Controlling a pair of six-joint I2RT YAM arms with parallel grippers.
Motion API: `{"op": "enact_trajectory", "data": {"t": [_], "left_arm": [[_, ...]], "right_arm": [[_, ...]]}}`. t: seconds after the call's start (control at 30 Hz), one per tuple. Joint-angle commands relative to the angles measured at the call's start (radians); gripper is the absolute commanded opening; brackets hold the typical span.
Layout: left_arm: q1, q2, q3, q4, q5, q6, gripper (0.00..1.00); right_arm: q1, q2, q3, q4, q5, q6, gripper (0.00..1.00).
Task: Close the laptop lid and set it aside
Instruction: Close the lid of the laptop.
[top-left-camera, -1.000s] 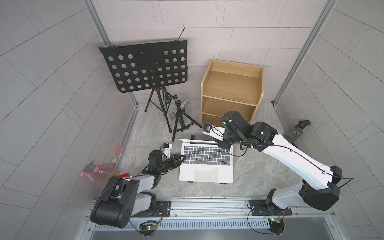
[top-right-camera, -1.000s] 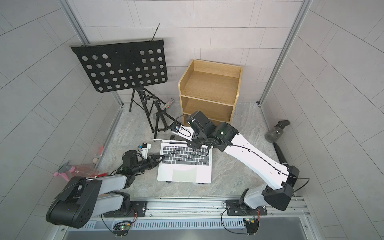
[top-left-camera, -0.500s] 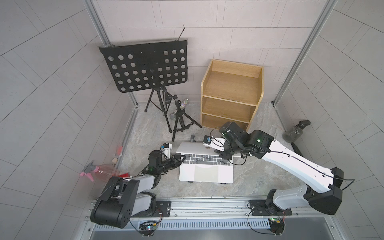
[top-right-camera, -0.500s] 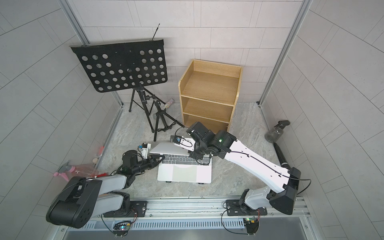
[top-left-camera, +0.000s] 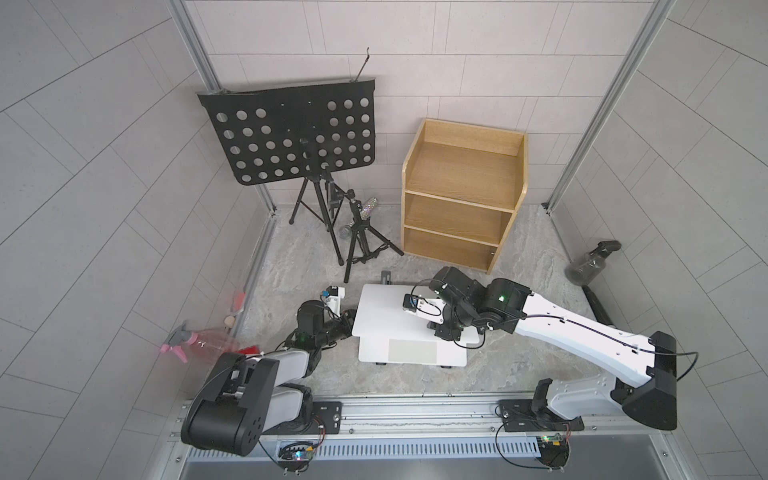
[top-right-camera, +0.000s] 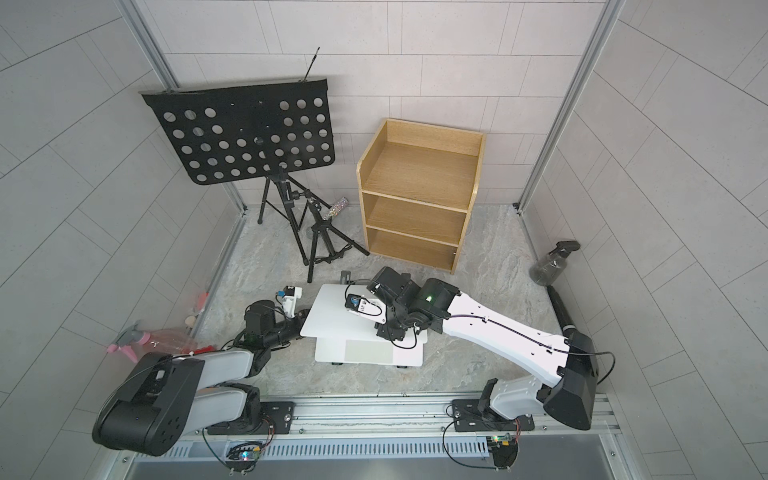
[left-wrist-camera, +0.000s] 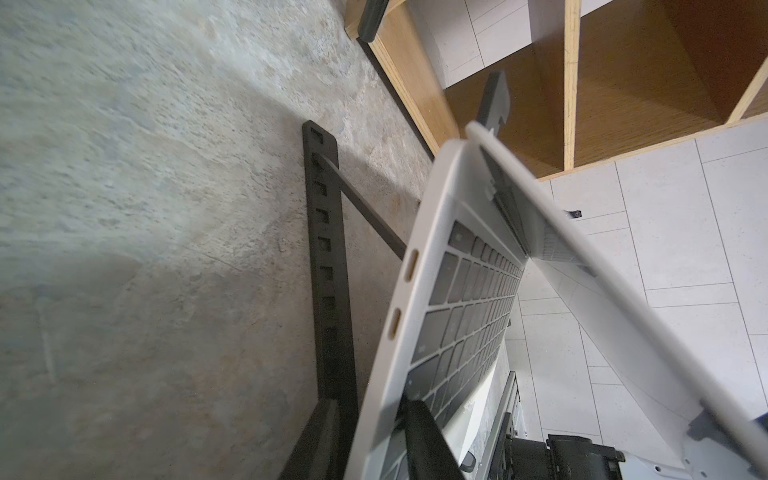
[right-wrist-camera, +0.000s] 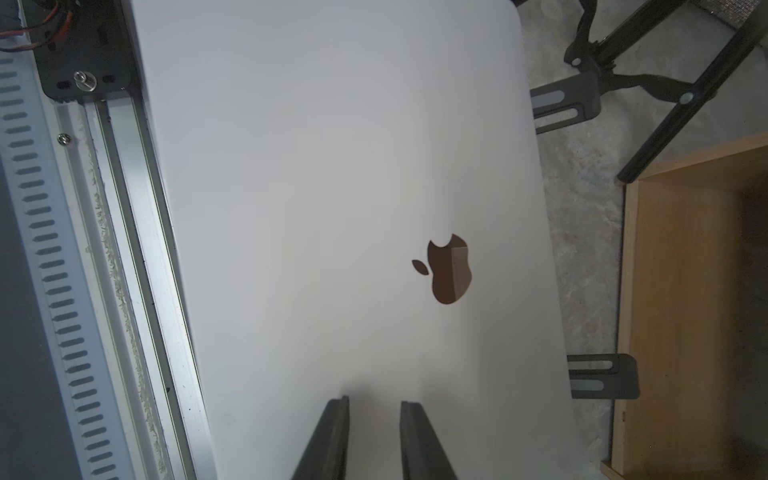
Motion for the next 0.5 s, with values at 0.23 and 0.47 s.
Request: {"op": "enact_trajectory", "data": {"t": [0.23,0.47], "left_arm": [[0.004,-0.012,0.016,-0.018,0.006,0.003,0.32],[0.005,-0.055,0.017,-0.058,-0.004,0.008,0.32]], "right_arm": [[0.014,0.033,-0.055,-0.029,-0.063,0.049,0.27],[0.020,0.066,-0.062,-0.031,-0.080,0.068,0.27]]}}
